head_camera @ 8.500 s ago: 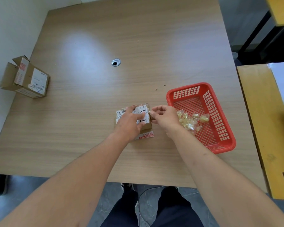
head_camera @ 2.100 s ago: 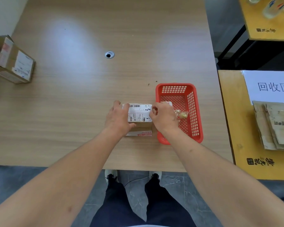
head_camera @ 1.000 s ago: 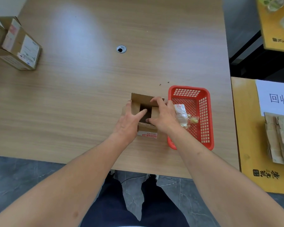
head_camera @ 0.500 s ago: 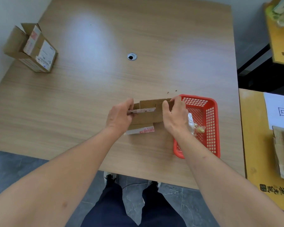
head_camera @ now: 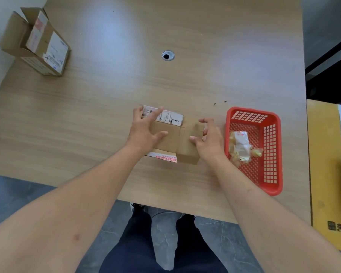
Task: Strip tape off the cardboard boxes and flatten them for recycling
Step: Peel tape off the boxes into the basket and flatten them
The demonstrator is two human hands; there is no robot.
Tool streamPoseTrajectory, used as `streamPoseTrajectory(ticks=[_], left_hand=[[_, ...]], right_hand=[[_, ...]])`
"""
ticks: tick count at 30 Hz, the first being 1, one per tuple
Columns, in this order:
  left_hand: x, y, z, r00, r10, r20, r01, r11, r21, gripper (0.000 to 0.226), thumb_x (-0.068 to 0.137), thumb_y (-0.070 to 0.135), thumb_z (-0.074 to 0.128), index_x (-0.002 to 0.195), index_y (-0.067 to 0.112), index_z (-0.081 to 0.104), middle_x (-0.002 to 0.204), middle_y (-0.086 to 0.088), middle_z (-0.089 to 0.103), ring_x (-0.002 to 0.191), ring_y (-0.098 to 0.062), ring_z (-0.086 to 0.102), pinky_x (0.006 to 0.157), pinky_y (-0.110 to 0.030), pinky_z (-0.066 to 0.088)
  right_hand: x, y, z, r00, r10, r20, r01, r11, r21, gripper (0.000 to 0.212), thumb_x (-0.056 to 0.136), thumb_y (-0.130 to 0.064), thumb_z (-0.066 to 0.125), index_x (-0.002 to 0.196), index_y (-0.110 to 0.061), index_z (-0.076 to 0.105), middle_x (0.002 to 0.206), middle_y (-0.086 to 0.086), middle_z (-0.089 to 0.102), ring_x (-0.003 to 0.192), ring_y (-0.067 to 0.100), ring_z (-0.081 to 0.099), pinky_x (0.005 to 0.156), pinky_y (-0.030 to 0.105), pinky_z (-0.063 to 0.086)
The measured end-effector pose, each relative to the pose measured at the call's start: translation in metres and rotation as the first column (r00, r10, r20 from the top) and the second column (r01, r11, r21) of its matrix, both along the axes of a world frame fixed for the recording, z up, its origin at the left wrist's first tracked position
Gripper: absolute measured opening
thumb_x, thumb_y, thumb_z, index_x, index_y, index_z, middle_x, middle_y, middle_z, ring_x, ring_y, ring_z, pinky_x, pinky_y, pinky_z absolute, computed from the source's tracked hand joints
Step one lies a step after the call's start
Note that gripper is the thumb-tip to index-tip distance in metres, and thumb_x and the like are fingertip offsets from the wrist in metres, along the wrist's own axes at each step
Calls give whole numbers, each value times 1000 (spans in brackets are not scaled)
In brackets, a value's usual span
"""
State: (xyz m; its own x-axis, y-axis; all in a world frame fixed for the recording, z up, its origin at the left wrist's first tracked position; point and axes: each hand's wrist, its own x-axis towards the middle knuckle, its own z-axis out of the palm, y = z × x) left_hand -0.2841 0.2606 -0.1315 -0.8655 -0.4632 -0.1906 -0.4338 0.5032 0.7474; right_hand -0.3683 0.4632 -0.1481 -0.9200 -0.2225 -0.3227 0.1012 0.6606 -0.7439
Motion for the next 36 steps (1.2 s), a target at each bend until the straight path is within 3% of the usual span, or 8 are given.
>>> streamPoseTrajectory(ticks=[3,9,13,16,19,21,24,36], left_hand=[[13,-4,-31,983,-149,109,161,980,-113,73,71,42,91,137,39,62,169,-3,-7,150,-25,14,120,-30,19],[26,-6,-77,893,-300,334,386,894,-229,78,87,70,61,154,56,23,166,8,-27,154,-34,-18,126,-44,2],[22,-2,-88,840,-326,434,491,798,-350,74,96,72,33,157,52,-3,164,-3,-32,152,-34,-25,125,-48,-11],[18,3,-97,836,-346,427,521,745,-416,73,99,70,23,160,43,-7,165,-9,-29,153,-31,-24,124,-47,-11],[17,8,-104,851,-365,377,514,726,-458,70,103,64,22,162,35,-1,167,-13,-22,154,-29,-20,125,-46,-6],[17,10,-110,863,-363,352,500,711,-494,69,103,62,20,163,33,0,168,-14,-18,155,-30,-17,126,-47,-3],[18,8,-115,867,-372,332,497,690,-526,70,103,57,20,163,27,0,169,-15,-14,156,-31,-13,126,-51,1],[22,-5,-120,842,-420,338,539,633,-556,78,101,58,21,163,15,1,170,-13,-10,157,-27,-10,125,-53,7]], right_hand=[[2,-3,-17,997,-73,24,72,997,26,48,79,-20,88,112,-36,57,109,3,58,87,18,62,70,19,48],[5,-12,-46,995,-72,-69,78,993,93,39,79,-25,87,111,-27,66,106,-5,57,83,17,61,86,39,54],[12,-13,-61,984,-18,-177,51,981,187,33,84,-30,81,114,-27,68,112,-2,54,98,19,58,90,39,52],[20,-17,-67,924,118,-365,21,935,354,32,90,-26,69,122,-22,69,128,9,54,110,28,55,95,44,49],[31,-25,-80,837,352,-419,-140,878,458,45,98,-27,50,142,-27,58,154,12,45,133,35,48,108,47,41],[37,-31,-86,832,450,-323,-260,832,490,51,105,-39,37,156,-36,39,169,8,23,153,35,26,123,49,22],[41,-35,-95,848,484,-217,-294,770,566,58,107,-54,24,163,-43,12,173,2,-2,159,30,-1,127,53,2],[40,-31,-100,843,516,-156,-343,736,584,74,106,-62,18,164,-25,-9,171,4,-18,157,23,-19,127,52,-5]])
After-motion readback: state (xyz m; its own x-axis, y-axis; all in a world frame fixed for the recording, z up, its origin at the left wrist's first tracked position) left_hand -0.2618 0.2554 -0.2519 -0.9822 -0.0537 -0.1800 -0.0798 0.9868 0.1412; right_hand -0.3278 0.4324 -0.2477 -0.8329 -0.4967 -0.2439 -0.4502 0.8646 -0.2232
